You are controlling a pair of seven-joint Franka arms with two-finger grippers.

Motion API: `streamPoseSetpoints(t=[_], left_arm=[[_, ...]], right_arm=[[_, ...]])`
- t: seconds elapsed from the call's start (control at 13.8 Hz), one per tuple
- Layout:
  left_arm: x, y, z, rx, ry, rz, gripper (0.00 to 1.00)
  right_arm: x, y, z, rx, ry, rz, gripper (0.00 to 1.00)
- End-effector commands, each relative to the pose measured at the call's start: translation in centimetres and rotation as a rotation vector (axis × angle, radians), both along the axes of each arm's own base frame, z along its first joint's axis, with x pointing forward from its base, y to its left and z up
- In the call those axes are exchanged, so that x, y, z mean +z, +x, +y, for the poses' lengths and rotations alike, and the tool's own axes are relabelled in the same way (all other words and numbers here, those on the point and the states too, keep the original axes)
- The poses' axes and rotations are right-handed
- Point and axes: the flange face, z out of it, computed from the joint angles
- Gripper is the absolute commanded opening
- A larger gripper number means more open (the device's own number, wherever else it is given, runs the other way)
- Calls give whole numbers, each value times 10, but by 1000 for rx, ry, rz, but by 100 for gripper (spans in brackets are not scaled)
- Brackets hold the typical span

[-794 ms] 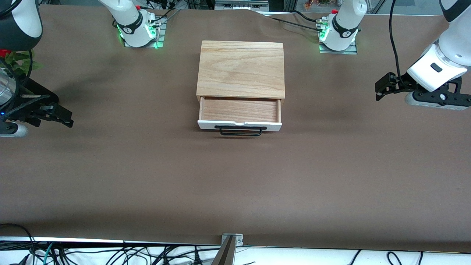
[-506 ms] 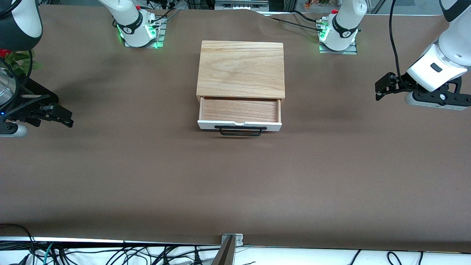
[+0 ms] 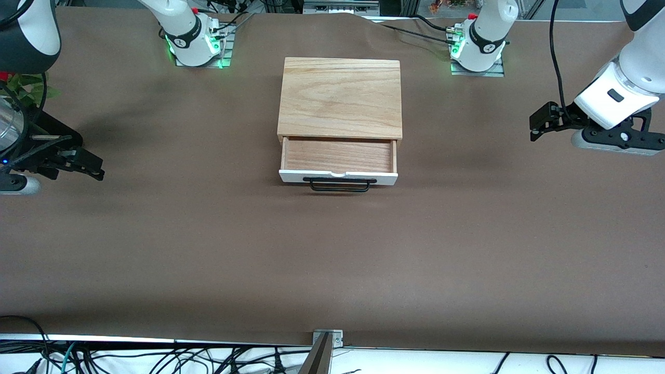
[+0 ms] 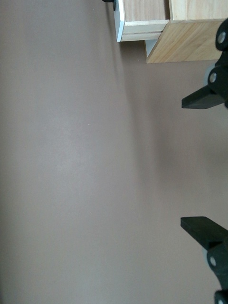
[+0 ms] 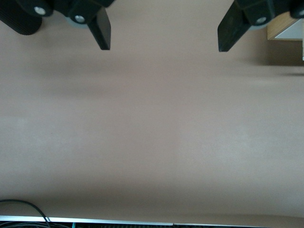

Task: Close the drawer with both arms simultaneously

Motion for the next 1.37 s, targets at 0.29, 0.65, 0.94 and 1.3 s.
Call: streamPoseSetpoints(t=[0.29, 0.65, 0.94, 1.3], left_arm=[[6, -3, 1, -14, 19, 2, 100], [6, -3, 0, -14, 20, 1, 100], [6, -3, 1, -14, 19, 2, 100], [6, -3, 0, -16, 20, 1, 100]], right_arm=[[1, 0, -3, -11, -2, -8, 100], [2, 1, -3, -12, -2, -22, 100], [2, 1, -3, -12, 0, -22, 100], [2, 1, -3, -6, -2, -21, 100]])
